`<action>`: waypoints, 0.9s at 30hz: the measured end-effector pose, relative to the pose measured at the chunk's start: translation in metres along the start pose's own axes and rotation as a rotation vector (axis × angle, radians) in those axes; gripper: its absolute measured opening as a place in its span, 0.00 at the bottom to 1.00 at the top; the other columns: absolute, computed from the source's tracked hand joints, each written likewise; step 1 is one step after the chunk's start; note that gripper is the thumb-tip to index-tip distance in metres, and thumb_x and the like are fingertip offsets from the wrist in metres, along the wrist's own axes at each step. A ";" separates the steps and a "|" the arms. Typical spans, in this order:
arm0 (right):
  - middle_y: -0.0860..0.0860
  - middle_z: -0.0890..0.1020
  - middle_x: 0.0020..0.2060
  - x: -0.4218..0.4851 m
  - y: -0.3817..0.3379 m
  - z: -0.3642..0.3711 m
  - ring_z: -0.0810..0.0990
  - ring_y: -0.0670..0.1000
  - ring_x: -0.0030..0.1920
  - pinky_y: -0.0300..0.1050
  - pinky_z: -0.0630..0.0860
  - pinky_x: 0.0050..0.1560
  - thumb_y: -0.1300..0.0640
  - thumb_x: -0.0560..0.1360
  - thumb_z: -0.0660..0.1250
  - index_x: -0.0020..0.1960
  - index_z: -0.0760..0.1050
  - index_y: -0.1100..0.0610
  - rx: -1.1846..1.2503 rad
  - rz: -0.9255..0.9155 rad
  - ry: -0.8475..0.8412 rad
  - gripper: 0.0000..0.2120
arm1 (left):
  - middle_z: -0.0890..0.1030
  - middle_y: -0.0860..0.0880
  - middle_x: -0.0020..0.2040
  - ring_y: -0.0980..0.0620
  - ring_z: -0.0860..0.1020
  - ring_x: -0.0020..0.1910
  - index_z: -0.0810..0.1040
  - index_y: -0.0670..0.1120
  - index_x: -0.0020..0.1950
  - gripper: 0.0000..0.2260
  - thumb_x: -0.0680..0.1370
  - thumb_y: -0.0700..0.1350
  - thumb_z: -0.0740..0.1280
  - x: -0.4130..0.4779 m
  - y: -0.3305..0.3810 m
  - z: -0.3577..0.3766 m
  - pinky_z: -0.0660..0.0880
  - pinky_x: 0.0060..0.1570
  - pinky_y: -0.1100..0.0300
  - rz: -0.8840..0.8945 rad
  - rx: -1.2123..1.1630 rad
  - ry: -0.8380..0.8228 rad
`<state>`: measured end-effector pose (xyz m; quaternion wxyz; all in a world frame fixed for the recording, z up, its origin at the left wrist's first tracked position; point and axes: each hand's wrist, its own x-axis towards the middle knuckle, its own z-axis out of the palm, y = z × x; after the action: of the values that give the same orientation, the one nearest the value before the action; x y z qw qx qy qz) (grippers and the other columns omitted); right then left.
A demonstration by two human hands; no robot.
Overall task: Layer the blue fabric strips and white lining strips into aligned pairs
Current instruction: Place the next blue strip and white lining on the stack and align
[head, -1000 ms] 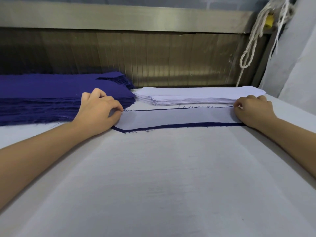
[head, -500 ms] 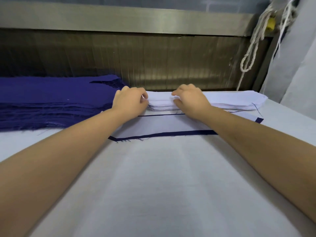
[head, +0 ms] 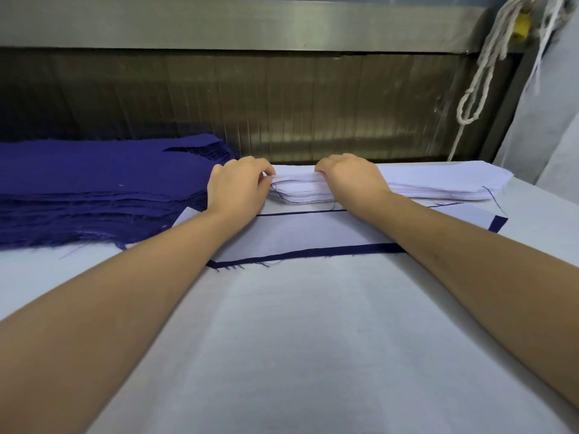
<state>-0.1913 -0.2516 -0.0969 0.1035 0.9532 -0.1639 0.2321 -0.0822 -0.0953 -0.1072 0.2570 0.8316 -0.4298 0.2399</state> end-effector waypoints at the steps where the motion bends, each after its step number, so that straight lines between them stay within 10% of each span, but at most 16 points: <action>1: 0.55 0.77 0.56 0.000 0.001 0.000 0.72 0.56 0.56 0.45 0.67 0.46 0.73 0.71 0.58 0.63 0.71 0.59 0.009 0.004 -0.003 0.22 | 0.80 0.49 0.52 0.47 0.76 0.49 0.79 0.49 0.55 0.09 0.80 0.44 0.60 -0.001 0.000 0.000 0.63 0.52 0.54 0.000 0.005 0.001; 17: 0.54 0.79 0.51 -0.001 0.005 0.006 0.71 0.54 0.53 0.49 0.73 0.50 0.68 0.77 0.57 0.53 0.77 0.60 0.216 0.150 0.104 0.12 | 0.76 0.47 0.57 0.44 0.71 0.54 0.64 0.50 0.70 0.20 0.78 0.43 0.60 -0.010 0.007 0.003 0.63 0.52 0.52 0.055 0.184 -0.026; 27: 0.53 0.78 0.53 -0.007 0.001 -0.002 0.71 0.55 0.53 0.47 0.65 0.52 0.57 0.81 0.54 0.55 0.75 0.59 0.195 0.123 0.228 0.12 | 0.78 0.52 0.51 0.46 0.71 0.54 0.70 0.53 0.68 0.20 0.77 0.38 0.60 0.000 0.010 -0.011 0.61 0.56 0.55 0.066 -0.170 -0.089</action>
<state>-0.1989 -0.2502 -0.0983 0.0140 0.9143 -0.1860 0.3596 -0.0924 -0.0938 -0.0966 0.2991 0.8020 -0.4869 0.1738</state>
